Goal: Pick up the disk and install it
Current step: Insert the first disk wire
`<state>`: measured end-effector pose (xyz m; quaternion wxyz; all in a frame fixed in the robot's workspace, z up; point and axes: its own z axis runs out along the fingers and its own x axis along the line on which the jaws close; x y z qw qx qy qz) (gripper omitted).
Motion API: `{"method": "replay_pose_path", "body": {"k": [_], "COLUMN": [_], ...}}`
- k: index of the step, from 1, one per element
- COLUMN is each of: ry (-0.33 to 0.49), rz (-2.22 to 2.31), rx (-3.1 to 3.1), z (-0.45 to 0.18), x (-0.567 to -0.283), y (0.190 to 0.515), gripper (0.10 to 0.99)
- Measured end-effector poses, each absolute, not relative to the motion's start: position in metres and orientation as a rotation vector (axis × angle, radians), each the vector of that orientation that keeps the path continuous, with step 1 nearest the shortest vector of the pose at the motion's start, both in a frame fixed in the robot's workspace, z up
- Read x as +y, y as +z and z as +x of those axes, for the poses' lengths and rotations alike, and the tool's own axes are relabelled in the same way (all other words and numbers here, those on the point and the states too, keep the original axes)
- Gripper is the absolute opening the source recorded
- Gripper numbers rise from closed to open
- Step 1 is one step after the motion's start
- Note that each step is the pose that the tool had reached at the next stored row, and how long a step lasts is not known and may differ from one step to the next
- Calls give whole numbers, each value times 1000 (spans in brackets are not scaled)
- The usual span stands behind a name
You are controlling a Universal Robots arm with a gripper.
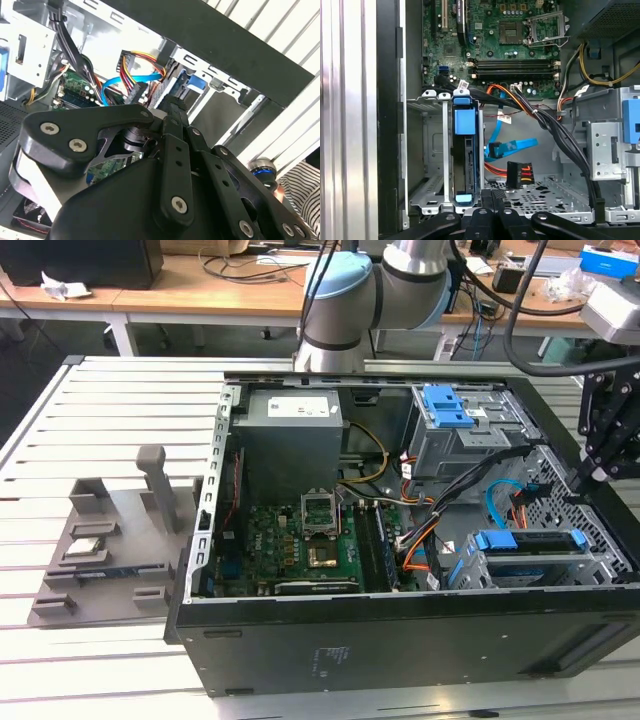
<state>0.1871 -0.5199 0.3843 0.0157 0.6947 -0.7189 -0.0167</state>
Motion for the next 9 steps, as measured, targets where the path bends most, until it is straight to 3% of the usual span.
{"method": "replay_pose_path", "body": {"k": [9], "ry": [-52], "rz": [2161], "rx": [-2236], "z": [184], "x": [-510], "y": [380], "gripper": [106]}}
